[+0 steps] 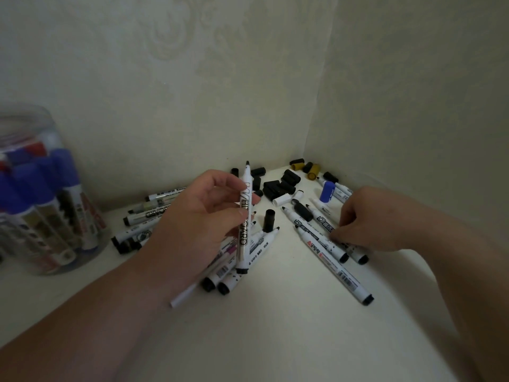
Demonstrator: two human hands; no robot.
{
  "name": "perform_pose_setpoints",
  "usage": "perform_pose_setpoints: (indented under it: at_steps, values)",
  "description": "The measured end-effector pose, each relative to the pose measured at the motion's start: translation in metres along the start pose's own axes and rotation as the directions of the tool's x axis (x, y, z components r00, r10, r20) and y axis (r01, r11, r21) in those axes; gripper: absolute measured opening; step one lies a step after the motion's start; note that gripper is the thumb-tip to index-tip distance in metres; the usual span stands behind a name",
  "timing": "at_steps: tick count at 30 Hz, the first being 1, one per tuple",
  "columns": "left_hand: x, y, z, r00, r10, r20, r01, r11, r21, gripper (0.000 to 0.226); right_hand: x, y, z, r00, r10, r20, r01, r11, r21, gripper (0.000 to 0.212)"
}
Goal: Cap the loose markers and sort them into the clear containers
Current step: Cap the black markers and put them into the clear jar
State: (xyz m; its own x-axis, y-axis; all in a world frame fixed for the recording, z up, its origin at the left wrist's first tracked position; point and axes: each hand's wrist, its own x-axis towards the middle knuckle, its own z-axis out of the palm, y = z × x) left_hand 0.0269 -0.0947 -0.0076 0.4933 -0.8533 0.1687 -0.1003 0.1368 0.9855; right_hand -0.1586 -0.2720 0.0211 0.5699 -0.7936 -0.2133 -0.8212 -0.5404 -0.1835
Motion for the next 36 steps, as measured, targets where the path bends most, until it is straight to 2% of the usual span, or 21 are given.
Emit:
perform_pose_setpoints:
  at_steps: [2, 6, 9, 12, 15, 17, 21, 24, 26, 28, 30, 31, 34, 36]
  values:
    - [-0.004, 0.000, -0.001, 0.997, 0.060, 0.047, -0.067, 0.983, 0.172, 0.027, 0.000, 0.000, -0.001, 1.000, 0.005, -0.009, -0.005, 1.000, 0.011, 0.022]
    - [-0.012, -0.007, 0.005, 0.961, 0.080, 0.265, -0.206, 0.844, 0.494, 0.028, -0.001, 0.000, -0.002, 0.999, 0.011, -0.030, -0.010, 0.999, 0.036, 0.025]
    - [-0.013, -0.012, 0.012, 0.922, 0.116, 0.370, -0.329, 0.741, 0.586, 0.031, -0.004, -0.003, -0.003, 0.997, -0.006, -0.073, 0.009, 0.999, 0.045, 0.027]
    - [-0.013, -0.014, 0.016, 0.920, 0.121, 0.372, -0.358, 0.646, 0.674, 0.030, -0.009, -0.007, -0.004, 0.992, -0.052, -0.113, 0.061, 0.996, 0.072, 0.024]
    - [-0.010, -0.013, 0.018, 0.914, 0.133, 0.383, -0.389, 0.556, 0.735, 0.032, -0.013, -0.012, -0.001, 0.997, -0.081, -0.019, 0.083, 0.994, 0.075, 0.021]
    - [-0.008, -0.014, 0.018, 0.916, 0.120, 0.383, -0.384, 0.541, 0.749, 0.037, -0.013, -0.015, 0.002, 0.997, -0.071, 0.042, 0.069, 0.996, 0.062, 0.020]
    - [-0.008, -0.016, 0.016, 0.935, 0.147, 0.322, -0.344, 0.595, 0.727, 0.031, -0.010, -0.016, 0.004, 0.999, -0.046, 0.027, 0.045, 0.999, 0.024, 0.022]
    - [-0.009, -0.016, 0.015, 0.956, 0.221, 0.192, -0.292, 0.697, 0.655, 0.017, -0.010, -0.015, 0.002, 0.999, -0.047, -0.026, 0.050, 0.983, 0.175, 0.024]
    - [-0.008, -0.012, 0.016, 0.972, 0.223, 0.071, -0.222, 0.784, 0.579, 0.007, -0.013, -0.014, 0.001, 0.993, -0.116, -0.008, 0.106, 0.883, 0.458, 0.029]
    - [-0.007, -0.007, 0.014, 0.987, 0.157, -0.019, -0.132, 0.883, 0.450, 0.007, -0.015, -0.013, 0.004, 0.960, -0.275, 0.056, 0.144, 0.654, 0.743, 0.039]
    - [-0.006, -0.003, 0.012, 0.998, 0.068, -0.014, -0.060, 0.944, 0.323, 0.016, -0.016, -0.017, 0.010, 0.903, -0.422, 0.080, 0.141, 0.467, 0.873, 0.021]
    - [-0.006, -0.001, 0.011, 0.999, 0.035, 0.025, -0.041, 0.960, 0.276, 0.020, -0.016, -0.019, 0.013, 0.877, -0.473, 0.088, 0.140, 0.426, 0.894, 0.014]
    - [-0.007, -0.001, 0.011, 0.990, -0.026, 0.141, 0.012, 0.995, 0.096, 0.027, -0.018, -0.028, 0.019, 0.800, -0.592, 0.092, 0.224, 0.438, 0.871, 0.019]
    - [-0.005, -0.004, 0.012, 0.988, -0.058, 0.143, 0.064, 0.997, -0.037, 0.030, -0.023, -0.035, 0.020, 0.790, -0.611, 0.058, 0.297, 0.463, 0.835, 0.025]
